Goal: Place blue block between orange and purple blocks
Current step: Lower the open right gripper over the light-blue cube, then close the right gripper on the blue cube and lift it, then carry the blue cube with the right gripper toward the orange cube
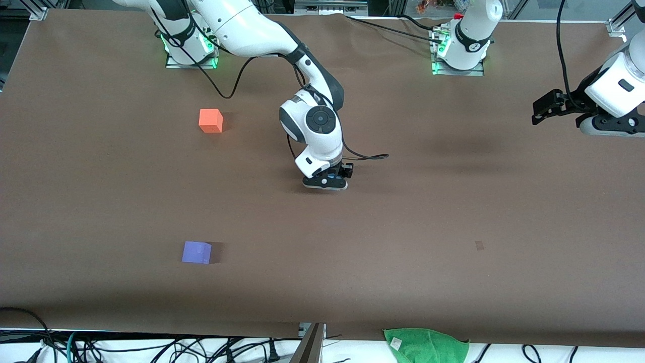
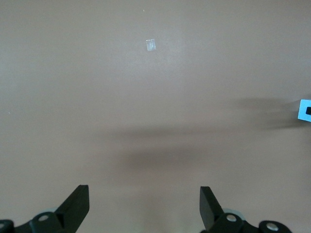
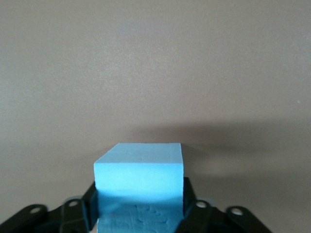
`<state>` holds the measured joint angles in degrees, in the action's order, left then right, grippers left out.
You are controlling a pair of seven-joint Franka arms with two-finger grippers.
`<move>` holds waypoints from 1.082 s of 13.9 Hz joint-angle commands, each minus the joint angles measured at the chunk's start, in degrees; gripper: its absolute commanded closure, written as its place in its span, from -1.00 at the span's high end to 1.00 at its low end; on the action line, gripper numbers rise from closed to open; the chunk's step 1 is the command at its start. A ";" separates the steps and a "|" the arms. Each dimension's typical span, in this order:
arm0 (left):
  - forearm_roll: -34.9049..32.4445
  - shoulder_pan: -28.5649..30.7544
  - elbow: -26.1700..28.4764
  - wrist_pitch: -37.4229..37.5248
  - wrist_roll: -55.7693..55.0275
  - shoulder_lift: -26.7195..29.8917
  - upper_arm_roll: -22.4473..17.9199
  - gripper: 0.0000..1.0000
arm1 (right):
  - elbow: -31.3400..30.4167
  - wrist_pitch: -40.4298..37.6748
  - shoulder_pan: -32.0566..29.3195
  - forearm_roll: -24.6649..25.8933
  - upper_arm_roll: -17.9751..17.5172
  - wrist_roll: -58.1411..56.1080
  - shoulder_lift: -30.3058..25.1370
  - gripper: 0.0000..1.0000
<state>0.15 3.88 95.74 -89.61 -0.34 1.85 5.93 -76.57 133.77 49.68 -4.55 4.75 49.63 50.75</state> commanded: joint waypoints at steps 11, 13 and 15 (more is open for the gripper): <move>-0.24 0.25 -1.78 1.45 0.87 -0.71 0.22 1.00 | -12.24 -11.25 -13.97 0.86 3.69 -35.70 -16.00 -0.90; -0.24 0.16 -1.78 1.54 0.79 -0.62 0.31 1.00 | -21.38 -8.89 -18.72 -3.16 3.77 -44.32 -21.98 -0.89; -0.15 0.16 -1.78 1.54 0.78 -0.62 0.48 1.00 | -28.07 -7.56 -23.55 -7.21 4.04 -48.31 -25.94 -0.90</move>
<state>0.15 3.95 95.70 -89.53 -0.34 1.82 6.10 -93.74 123.50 29.67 -8.64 9.60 5.15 32.11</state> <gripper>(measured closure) 0.000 0.401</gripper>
